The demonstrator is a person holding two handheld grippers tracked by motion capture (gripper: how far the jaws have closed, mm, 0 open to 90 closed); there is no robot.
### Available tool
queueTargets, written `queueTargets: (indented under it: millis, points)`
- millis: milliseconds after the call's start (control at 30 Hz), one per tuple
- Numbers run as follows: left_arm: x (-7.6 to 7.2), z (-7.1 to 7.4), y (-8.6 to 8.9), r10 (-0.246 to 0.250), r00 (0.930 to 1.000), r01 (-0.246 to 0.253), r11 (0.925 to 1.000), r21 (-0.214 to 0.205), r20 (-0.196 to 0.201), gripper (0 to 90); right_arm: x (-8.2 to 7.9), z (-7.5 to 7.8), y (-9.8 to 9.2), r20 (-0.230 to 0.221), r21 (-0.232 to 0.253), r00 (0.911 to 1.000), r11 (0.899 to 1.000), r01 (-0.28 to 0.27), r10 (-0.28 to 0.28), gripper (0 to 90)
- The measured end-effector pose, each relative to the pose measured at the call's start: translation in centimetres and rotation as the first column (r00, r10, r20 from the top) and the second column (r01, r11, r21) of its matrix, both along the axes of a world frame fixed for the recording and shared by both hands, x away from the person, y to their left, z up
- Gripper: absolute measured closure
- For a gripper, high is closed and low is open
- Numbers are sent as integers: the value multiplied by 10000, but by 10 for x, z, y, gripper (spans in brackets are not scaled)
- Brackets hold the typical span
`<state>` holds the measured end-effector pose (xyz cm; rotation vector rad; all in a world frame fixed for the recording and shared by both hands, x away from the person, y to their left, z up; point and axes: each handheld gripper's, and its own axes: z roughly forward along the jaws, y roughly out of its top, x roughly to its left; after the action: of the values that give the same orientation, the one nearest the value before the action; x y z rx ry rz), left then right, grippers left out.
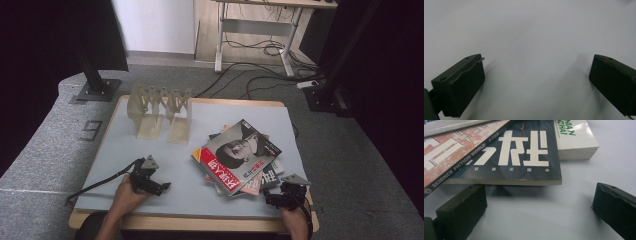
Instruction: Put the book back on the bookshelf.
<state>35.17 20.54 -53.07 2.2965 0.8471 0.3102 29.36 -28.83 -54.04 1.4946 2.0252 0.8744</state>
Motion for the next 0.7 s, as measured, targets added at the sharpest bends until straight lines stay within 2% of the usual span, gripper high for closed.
queueTargets:
  millis: [400,700]
  points:
    - [0,0,-1,31,10000,-31,10000,7,-18,0,1,1,1,-171,-51,9999,10000,20,-20,0]
    - [-1,0,-1,58,10000,-58,10000,5,-1,0,0,0,-2,-30,42,9999,9999,-129,129,0]
